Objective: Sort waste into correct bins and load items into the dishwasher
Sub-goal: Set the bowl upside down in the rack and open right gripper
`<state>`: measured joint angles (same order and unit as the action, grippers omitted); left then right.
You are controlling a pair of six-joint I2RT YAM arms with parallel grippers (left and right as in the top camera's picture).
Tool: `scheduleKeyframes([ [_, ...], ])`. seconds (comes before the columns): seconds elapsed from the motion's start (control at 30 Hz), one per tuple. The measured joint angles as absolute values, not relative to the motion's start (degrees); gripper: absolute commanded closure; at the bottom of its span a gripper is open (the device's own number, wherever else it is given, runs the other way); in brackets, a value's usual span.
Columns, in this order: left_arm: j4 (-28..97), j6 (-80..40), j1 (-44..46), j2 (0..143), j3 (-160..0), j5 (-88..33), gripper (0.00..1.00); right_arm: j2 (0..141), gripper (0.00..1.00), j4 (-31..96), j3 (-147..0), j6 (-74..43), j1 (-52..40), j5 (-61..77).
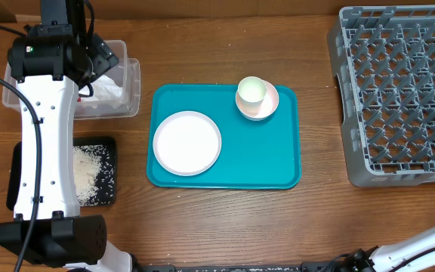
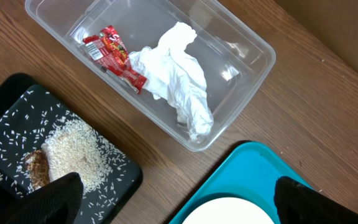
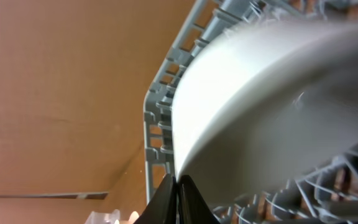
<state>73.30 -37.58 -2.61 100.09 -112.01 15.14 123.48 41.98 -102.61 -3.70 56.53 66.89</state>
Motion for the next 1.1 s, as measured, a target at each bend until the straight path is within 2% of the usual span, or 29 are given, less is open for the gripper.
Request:
scheduleKeyframes([
  [0.2,73.3,-37.6,-2.6,100.1,-112.0,15.1,0.0,124.7,0.96,43.4,-102.6,-2.6,58.1,68.6],
  [0.37,73.3,-37.6,-2.6,100.1,-112.0,15.1,0.0,124.7,0.96,46.9,-102.6,-2.7,59.7,64.8],
  [0.43,73.3,-37.6,-2.6,100.1,-112.0,15.1,0.0,124.7,0.9,48.8,-102.6,-3.0,60.7,62.9],
  [0.53,73.3,-37.6,-2.6,100.1,-112.0,15.1,0.0,124.6,0.73,50.3,-103.1,-3.7,62.3,60.9],
  [0.6,73.3,-37.6,-2.6,100.1,-112.0,15.1,0.0,124.4,0.68,50.7,-103.3,-5.2,63.6,59.5],
  [0.9,73.3,-37.6,-2.6,100.1,-112.0,15.1,0.0,114.9,0.68,49.6,-103.4,-12.5,67.3,54.0],
  [1.03,73.3,-37.6,-2.6,100.1,-112.0,15.1,0.0,110.9,0.69,47.2,-104.4,-13.5,65.6,52.2],
  [1.1,73.3,-37.6,-2.6,100.1,-112.0,15.1,0.0,110.3,0.73,47.5,-104.6,-13.6,63.3,49.1],
])
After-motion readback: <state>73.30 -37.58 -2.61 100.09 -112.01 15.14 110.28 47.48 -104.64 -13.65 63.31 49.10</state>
